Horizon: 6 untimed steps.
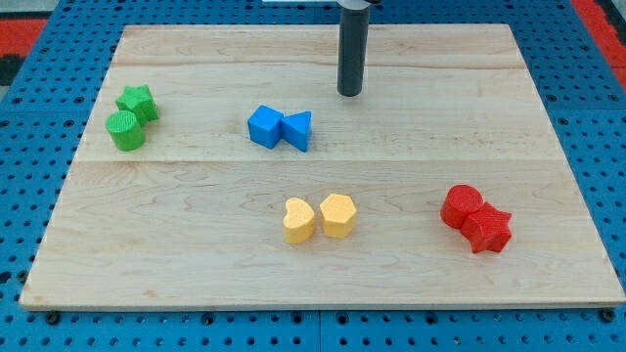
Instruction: Slide the blue triangle and blue cube left and up a bit
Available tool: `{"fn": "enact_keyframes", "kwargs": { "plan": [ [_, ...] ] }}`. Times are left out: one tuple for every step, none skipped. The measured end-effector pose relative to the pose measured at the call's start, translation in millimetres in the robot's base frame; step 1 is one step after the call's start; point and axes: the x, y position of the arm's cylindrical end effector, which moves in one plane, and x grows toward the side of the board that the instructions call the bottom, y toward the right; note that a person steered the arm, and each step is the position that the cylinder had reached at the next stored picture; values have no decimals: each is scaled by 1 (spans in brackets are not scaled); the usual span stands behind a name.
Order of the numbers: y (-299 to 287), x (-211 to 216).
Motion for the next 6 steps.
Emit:
{"fn": "enact_keyframes", "kwargs": {
  "plan": [
    [0,0],
    [0,0],
    [0,0],
    [7,0],
    [9,-1],
    [14,-11]
  ]
}}
